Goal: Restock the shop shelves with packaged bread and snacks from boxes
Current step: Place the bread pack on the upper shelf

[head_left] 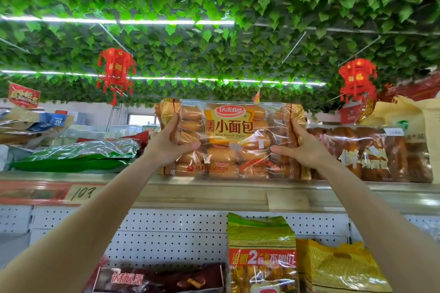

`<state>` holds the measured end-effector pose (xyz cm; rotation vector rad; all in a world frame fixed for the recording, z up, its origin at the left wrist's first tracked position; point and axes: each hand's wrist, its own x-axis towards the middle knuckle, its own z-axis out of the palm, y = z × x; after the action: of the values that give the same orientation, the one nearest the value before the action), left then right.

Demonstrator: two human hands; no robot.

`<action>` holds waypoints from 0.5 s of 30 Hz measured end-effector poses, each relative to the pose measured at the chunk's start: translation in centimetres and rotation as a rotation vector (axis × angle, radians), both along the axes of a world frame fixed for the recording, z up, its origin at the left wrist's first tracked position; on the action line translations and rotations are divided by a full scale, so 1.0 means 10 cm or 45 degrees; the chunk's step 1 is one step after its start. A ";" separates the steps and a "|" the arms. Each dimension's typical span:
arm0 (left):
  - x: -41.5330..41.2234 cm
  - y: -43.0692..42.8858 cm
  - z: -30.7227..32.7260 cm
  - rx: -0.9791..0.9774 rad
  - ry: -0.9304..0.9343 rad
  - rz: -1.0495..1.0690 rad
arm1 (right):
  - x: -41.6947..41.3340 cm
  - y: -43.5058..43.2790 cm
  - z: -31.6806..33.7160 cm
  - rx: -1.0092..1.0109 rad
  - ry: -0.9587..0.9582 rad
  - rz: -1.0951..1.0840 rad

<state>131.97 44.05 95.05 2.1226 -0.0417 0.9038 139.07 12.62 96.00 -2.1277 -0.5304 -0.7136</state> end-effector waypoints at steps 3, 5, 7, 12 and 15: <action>0.02 -0.01 0.03 0.006 0.006 0.020 | -0.01 0.01 0.03 -0.002 0.017 -0.009; 0.02 -0.01 0.02 0.012 0.016 0.032 | -0.02 0.01 0.01 0.005 0.020 -0.018; 0.01 0.00 -0.01 0.016 0.025 0.040 | -0.04 0.02 -0.02 0.009 0.021 -0.019; -0.04 -0.04 -0.09 0.058 0.047 0.116 | -0.10 0.04 -0.05 0.033 0.047 -0.038; -0.05 -0.06 -0.08 0.072 0.098 0.140 | -0.14 0.04 -0.08 0.059 0.066 -0.020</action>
<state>131.46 43.41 94.22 2.2289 0.0908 0.8928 137.69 13.05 95.23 -2.1030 -0.4657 -0.6717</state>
